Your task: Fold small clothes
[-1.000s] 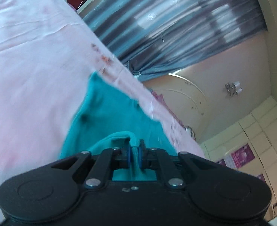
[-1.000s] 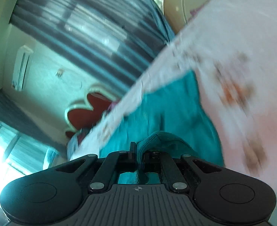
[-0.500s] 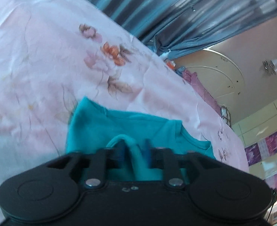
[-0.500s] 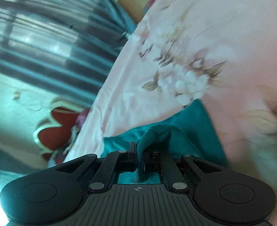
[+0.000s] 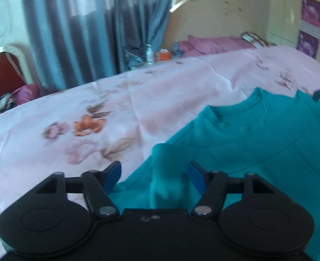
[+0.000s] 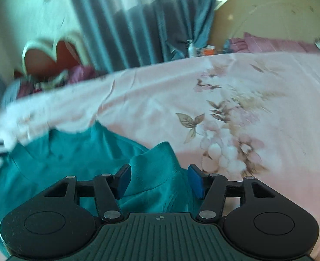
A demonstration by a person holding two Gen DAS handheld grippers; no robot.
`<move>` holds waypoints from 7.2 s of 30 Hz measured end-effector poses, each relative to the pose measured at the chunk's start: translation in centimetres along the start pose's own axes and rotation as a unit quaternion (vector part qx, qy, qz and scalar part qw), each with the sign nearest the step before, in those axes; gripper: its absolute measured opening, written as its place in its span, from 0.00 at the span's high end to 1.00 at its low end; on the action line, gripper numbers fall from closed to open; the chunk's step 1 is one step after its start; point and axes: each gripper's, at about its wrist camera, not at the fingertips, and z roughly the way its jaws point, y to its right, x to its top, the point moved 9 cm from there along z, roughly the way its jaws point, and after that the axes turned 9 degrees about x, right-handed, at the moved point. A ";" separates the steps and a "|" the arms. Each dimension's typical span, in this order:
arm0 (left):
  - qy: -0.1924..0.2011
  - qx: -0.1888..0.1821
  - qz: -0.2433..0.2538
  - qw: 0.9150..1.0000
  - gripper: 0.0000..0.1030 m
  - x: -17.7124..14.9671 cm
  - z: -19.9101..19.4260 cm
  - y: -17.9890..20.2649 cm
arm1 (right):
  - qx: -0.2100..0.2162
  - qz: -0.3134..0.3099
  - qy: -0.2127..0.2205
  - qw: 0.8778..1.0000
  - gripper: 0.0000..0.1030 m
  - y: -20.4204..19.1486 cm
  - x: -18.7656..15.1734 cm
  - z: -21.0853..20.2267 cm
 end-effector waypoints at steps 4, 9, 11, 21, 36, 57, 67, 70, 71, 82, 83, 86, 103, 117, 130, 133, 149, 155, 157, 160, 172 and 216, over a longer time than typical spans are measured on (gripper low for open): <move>-0.020 -0.018 0.030 0.999 0.86 -0.8 1.7 1.4 | -0.010 -0.053 -0.047 0.997 0.62 -0.1 -0.6 2.5; 0.071 0.010 -0.013 0.997 0.93 0.3 -0.2 0.4 | -0.001 -0.058 0.000 0.998 0.91 -0.1 0.0 1.6; 0.090 0.028 -0.058 0.994 0.93 0.7 -0.5 -1.0 | 0.000 -0.032 0.035 0.999 0.91 0.5 0.5 1.0; 0.031 0.061 -0.100 0.993 0.93 0.5 3.2 -1.7 | -0.038 0.016 0.034 0.999 0.91 1.9 0.2 3.3; 0.028 0.026 0.005 0.999 0.41 2.5 -0.3 6.8 | 0.003 -0.059 0.017 0.998 0.29 -7.4 1.0 3.8; -0.010 0.043 -0.014 0.999 0.99 1.9 4.3 9.2 | -0.017 -0.074 -0.042 0.996 1.00 -9.3 0.1 9.0; 0.006 0.016 0.045 0.999 0.73 1.6 3.0 13.0 | 0.018 -0.123 -0.062 0.990 0.64 -12.7 -1.1 9.3; 0.010 0.009 0.052 0.999 0.99 1.5 3.5 13.7 | 0.015 -0.132 -0.061 0.989 0.80 -13.1 -0.8 10.0; 0.015 0.013 0.056 0.998 1.00 1.6 3.6 13.9 | 0.014 -0.133 -0.060 0.989 0.99 -13.3 -0.6 10.2; 0.028 0.022 -0.003 0.999 0.99 2.9 5.2 12.6 | 0.012 -0.088 -0.034 0.995 1.00 -11.9 0.9 12.1; 0.022 0.019 -0.006 1.000 0.98 2.9 5.1 12.5 | 0.015 -0.084 -0.038 0.996 1.00 -11.8 1.0 11.9; 0.037 0.020 -0.006 0.999 0.69 3.1 2.9 11.4 | -0.003 -0.064 -0.014 0.998 0.99 -10.9 2.0 9.5; 0.028 0.079 -0.136 0.987 0.23 -1.8 -1.4 2.3 | -0.047 0.002 0.064 0.997 0.66 -5.5 0.2 -1.1; -0.020 0.160 -0.145 0.976 0.25 -4.0 -5.1 5.9 | 0.078 -0.004 0.021 0.997 1.00 -11.9 -2.5 -0.1; -0.054 0.156 -0.343 0.925 0.49 -14.0 -12.8 6.3 | 0.151 0.015 -0.002 0.988 1.00 -12.8 -3.9 -0.3; -0.038 0.120 -0.424 0.897 0.50 -15.4 -12.9 4.9 | 0.162 0.026 -0.011 0.986 1.00 -13.6 -4.2 0.5; 0.120 -0.035 -0.572 0.811 0.92 -13.4 -10.8 -1.1 | 0.163 0.050 -0.016 0.985 1.00 -19.9 -4.4 3.7; 0.058 -0.031 -0.586 0.808 0.76 -16.1 -8.8 -0.8 | 0.115 0.104 -0.047 0.987 1.00 -18.4 -6.4 6.3; 0.063 -0.031 -0.589 0.805 0.66 -16.0 -8.7 -1.1 | 0.111 0.111 -0.031 0.987 1.00 -18.3 -6.2 5.3; 0.070 -0.023 -0.596 0.800 0.61 -15.6 -8.4 -2.0 | 0.115 0.127 -0.029 0.985 1.00 -18.4 -6.4 5.0; 0.105 -0.098 -0.436 0.888 0.89 -1.3 -11.6 6.1 | 0.107 0.207 0.093 0.968 1.00 -12.9 -4.0 -1.1; -0.051 -0.096 -0.242 0.964 0.82 0.1 -2.8 20.4 | 0.156 0.150 -0.050 0.975 0.57 -1.9 -4.4 -1.4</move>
